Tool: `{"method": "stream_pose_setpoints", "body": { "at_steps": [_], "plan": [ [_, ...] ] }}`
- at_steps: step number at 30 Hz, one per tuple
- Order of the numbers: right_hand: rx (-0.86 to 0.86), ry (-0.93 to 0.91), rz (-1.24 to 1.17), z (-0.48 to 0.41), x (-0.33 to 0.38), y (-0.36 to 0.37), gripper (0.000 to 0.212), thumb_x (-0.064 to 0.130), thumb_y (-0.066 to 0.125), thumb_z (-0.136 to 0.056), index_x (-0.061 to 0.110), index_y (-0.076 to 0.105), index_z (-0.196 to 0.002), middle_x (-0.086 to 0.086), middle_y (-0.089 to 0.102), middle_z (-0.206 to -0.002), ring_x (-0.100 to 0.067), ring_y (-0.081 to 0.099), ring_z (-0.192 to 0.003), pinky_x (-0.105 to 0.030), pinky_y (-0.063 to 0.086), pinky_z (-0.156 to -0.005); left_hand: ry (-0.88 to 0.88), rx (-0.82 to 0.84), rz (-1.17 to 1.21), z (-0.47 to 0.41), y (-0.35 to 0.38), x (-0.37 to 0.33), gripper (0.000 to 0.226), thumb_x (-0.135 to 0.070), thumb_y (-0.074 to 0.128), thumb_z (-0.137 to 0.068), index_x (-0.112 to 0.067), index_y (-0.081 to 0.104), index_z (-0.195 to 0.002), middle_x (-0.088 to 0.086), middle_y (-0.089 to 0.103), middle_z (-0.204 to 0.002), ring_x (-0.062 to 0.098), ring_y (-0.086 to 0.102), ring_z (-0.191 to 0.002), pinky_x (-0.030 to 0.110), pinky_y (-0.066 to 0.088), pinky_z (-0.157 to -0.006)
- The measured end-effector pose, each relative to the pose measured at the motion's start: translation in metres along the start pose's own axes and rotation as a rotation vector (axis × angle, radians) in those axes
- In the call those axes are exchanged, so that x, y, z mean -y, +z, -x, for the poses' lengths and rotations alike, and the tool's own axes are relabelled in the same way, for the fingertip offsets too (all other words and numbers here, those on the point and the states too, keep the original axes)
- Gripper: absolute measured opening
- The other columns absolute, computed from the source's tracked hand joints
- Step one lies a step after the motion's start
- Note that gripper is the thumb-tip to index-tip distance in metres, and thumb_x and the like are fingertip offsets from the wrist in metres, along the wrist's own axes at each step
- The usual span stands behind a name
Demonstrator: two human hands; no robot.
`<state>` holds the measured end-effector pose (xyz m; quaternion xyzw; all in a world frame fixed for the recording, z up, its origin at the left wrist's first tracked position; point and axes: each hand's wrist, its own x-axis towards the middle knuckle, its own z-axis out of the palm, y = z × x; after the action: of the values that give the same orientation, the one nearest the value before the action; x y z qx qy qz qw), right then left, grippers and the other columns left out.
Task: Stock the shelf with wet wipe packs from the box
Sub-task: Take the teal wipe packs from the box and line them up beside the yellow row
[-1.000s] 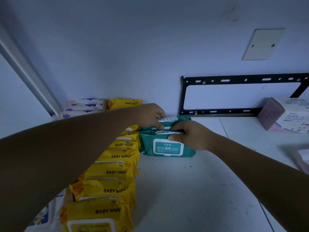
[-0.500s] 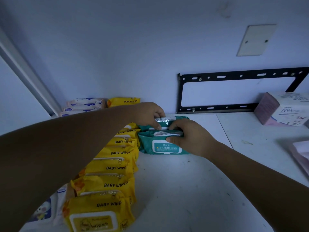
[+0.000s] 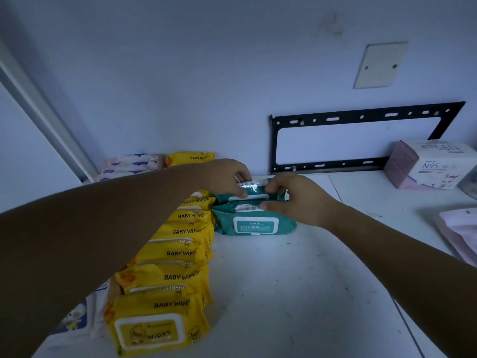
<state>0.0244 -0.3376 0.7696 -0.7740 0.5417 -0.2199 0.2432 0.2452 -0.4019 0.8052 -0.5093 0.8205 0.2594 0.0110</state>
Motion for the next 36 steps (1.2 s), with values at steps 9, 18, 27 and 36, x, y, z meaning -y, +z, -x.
{"method": "stream_pose_setpoints", "body": {
  "at_steps": [9,18,27,36],
  "plan": [
    [-0.096,0.151,-0.173,0.016,0.001,-0.020,0.023,0.040,0.074,-0.088,0.017,0.071,-0.089,0.007,0.074,-0.088,-0.010,0.069,-0.087,-0.023,0.052,-0.073,0.064,-0.179,0.069,0.026,-0.004,-0.008,0.035,-0.036,0.075,-0.088,-0.023,0.068,-0.120,-0.007,0.066,-0.121,0.009,0.060,-0.112,0.012,0.041,-0.075],
    [-0.250,0.310,-0.202,0.101,0.037,-0.017,0.022,0.042,0.072,-0.089,0.020,0.074,-0.092,0.007,0.076,-0.092,-0.019,0.071,-0.089,-0.029,0.054,-0.069,0.187,-0.156,0.198,0.091,0.007,-0.047,0.025,-0.031,0.079,-0.084,-0.025,0.073,-0.108,-0.011,0.074,-0.100,0.003,0.068,-0.097,0.018,0.050,-0.086],
    [-0.267,0.470,-0.183,0.259,0.089,0.005,0.020,0.042,0.072,-0.086,0.023,0.074,-0.092,0.002,0.076,-0.089,-0.018,0.070,-0.084,-0.035,0.057,-0.078,0.386,-0.025,0.133,0.179,0.064,-0.098,0.022,-0.038,0.077,-0.085,-0.030,0.073,-0.105,-0.011,0.074,-0.099,0.004,0.070,-0.095,0.035,0.055,-0.097],
    [-0.178,0.588,-0.100,0.378,0.095,0.018,0.019,0.041,0.070,-0.088,0.023,0.074,-0.092,0.001,0.077,-0.086,-0.012,0.070,-0.078,-0.028,0.054,-0.073,0.511,0.128,0.094,0.244,0.137,-0.162,0.022,-0.038,0.077,-0.085,-0.029,0.074,-0.106,-0.009,0.074,-0.100,0.008,0.070,-0.094,0.030,0.056,-0.088]
  ]
}}
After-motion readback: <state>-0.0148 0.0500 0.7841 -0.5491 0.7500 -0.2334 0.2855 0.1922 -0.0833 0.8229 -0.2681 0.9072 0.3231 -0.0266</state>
